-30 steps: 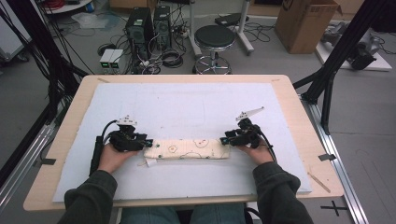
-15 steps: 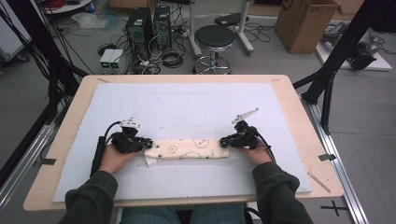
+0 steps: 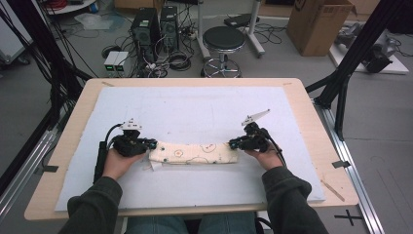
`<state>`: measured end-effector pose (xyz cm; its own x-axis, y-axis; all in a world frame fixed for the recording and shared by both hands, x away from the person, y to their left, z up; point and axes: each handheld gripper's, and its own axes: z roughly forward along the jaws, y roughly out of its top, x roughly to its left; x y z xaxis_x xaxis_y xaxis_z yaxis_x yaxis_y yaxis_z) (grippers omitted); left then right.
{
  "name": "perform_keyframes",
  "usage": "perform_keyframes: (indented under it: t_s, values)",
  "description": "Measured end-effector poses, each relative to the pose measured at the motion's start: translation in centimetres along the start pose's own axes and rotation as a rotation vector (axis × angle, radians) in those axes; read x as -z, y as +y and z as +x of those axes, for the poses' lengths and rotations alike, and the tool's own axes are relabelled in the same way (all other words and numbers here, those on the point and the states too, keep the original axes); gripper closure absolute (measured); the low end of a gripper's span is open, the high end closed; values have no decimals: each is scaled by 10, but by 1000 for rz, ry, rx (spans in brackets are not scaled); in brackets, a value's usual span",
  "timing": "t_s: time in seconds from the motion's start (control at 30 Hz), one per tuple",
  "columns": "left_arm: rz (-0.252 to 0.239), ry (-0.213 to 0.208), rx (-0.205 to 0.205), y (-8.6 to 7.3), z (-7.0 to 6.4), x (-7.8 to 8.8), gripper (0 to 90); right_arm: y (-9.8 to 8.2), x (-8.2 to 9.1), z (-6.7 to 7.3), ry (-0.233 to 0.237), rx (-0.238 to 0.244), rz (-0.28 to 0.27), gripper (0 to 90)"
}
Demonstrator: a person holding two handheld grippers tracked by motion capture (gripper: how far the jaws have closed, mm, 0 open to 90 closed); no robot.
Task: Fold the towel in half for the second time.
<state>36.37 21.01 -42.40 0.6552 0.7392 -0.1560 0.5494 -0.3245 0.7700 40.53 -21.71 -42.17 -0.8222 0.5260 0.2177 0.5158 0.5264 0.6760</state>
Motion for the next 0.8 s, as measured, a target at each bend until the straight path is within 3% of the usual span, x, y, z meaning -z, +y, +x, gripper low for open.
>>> perform_keyframes:
  t_s: [0.4,0.63,0.8]
  values:
    - [-45,38,26,14,12,-7,821,19,0,-15,-50,-21,-16,813]
    - [-60,69,77,15,21,-18,821,28,-3,-26,-76,-31,-41,813]
    - [-70,99,75,24,22,-23,821,34,-6,-33,-112,-41,-48,813]
